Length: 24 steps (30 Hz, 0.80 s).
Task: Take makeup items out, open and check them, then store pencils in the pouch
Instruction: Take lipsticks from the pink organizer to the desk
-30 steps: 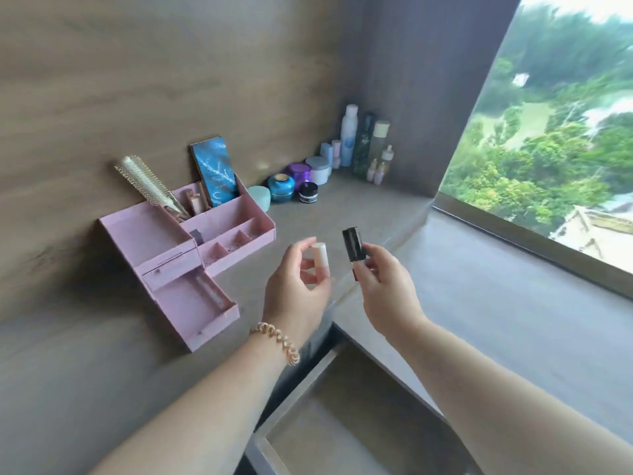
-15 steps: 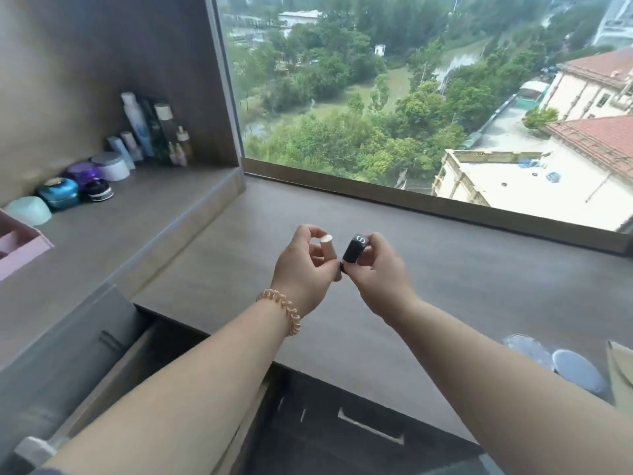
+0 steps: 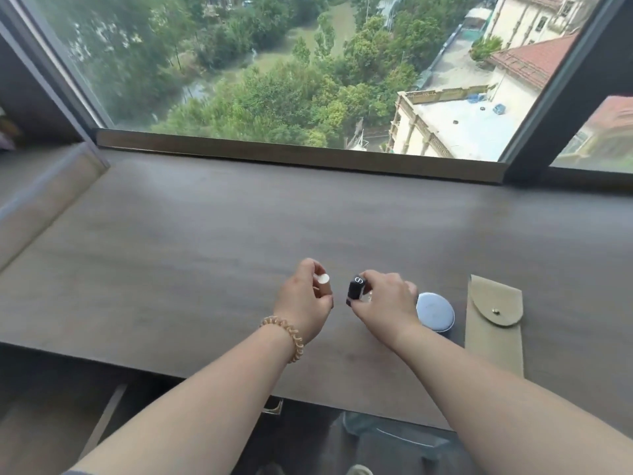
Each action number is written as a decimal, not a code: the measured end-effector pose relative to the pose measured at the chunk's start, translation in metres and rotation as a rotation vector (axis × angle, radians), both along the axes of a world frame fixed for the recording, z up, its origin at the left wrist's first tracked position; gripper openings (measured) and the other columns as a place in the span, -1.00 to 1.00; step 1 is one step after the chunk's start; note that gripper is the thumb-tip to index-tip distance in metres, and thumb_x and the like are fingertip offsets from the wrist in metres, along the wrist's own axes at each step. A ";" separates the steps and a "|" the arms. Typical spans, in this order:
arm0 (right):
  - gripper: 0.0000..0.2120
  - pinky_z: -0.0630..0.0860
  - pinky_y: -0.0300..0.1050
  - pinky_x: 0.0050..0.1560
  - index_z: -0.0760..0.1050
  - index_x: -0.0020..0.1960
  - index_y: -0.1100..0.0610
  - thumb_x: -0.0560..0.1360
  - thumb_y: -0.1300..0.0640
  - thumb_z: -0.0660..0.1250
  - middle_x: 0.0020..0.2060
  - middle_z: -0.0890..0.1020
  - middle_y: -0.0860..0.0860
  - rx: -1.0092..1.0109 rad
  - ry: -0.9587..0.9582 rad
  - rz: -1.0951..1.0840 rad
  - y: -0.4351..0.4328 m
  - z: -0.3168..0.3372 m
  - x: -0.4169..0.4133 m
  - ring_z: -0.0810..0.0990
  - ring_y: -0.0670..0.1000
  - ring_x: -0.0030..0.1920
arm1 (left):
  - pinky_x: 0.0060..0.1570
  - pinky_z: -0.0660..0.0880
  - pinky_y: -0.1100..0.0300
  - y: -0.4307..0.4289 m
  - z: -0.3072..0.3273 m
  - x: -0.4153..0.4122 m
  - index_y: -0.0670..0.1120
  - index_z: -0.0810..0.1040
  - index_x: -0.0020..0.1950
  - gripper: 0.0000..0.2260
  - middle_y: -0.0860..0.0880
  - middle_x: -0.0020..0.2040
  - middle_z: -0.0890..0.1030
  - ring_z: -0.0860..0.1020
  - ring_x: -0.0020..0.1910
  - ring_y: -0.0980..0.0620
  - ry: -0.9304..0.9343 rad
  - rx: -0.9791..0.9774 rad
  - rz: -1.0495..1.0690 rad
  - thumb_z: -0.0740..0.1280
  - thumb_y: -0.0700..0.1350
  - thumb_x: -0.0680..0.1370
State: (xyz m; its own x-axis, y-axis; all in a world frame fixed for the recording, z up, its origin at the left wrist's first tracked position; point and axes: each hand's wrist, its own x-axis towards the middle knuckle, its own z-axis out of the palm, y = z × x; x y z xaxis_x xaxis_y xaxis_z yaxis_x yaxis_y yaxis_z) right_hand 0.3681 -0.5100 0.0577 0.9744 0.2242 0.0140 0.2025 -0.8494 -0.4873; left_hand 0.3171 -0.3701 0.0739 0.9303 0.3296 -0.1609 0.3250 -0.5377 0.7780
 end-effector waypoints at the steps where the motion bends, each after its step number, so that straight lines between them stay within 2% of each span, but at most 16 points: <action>1: -0.91 0.23 -0.04 0.02 0.53 -0.14 -0.02 0.43 0.00 0.29 -0.23 0.60 -0.10 -0.010 0.001 -0.001 -0.003 -0.005 0.002 0.50 0.06 0.01 | -0.14 0.54 0.08 -0.002 -0.003 0.004 0.03 0.39 -0.06 -0.77 0.02 -0.19 0.64 0.62 -0.18 0.03 0.013 0.030 -0.005 0.34 -0.21 0.39; 8: -0.88 0.08 -0.11 0.08 0.56 -0.05 -0.06 0.43 0.02 0.32 -0.14 0.64 -0.14 -0.041 -0.003 0.015 -0.008 -0.030 0.007 0.48 -0.02 0.10 | -0.11 0.51 0.08 -0.006 -0.030 0.024 0.02 0.37 -0.04 -0.80 0.00 -0.17 0.62 0.59 -0.11 -0.02 0.041 0.139 -0.123 0.35 -0.16 0.44; 13: -0.90 0.06 -0.10 0.15 0.57 -0.06 -0.02 0.43 0.04 0.34 -0.23 0.59 -0.13 -0.049 -0.003 0.010 -0.007 -0.037 0.010 0.47 -0.01 0.09 | -0.06 0.52 0.02 -0.004 -0.048 0.031 -0.04 0.41 -0.01 -0.83 -0.02 -0.15 0.59 0.60 -0.06 -0.05 0.029 0.130 -0.160 0.33 -0.18 0.45; 17: -0.87 0.04 -0.10 0.20 0.57 -0.06 -0.06 0.40 0.08 0.34 -0.19 0.59 -0.14 -0.022 -0.003 0.013 -0.004 -0.041 0.012 0.46 -0.04 0.11 | -0.05 0.52 0.04 -0.003 -0.054 0.033 -0.05 0.42 0.00 -0.82 -0.01 -0.12 0.60 0.60 -0.06 -0.02 0.014 0.131 -0.194 0.34 -0.18 0.45; 20: -0.79 0.03 -0.07 0.28 0.55 0.01 -0.06 0.38 0.09 0.37 -0.14 0.61 -0.14 -0.012 0.020 0.026 -0.004 -0.039 0.014 0.44 -0.07 0.15 | -0.03 0.51 0.06 -0.002 -0.054 0.033 -0.05 0.44 0.04 -0.79 0.05 -0.14 0.54 0.59 -0.08 0.00 -0.007 0.143 -0.215 0.35 -0.19 0.43; 24: -0.57 0.02 -0.01 0.38 0.47 0.22 -0.08 0.36 0.10 0.40 -0.14 0.56 -0.15 -0.016 0.042 0.042 -0.005 -0.035 0.015 0.40 -0.08 0.23 | 0.02 0.48 0.13 0.000 -0.053 0.029 -0.05 0.46 0.12 -0.73 0.07 -0.09 0.52 0.58 -0.06 0.04 -0.038 0.154 -0.223 0.34 -0.20 0.44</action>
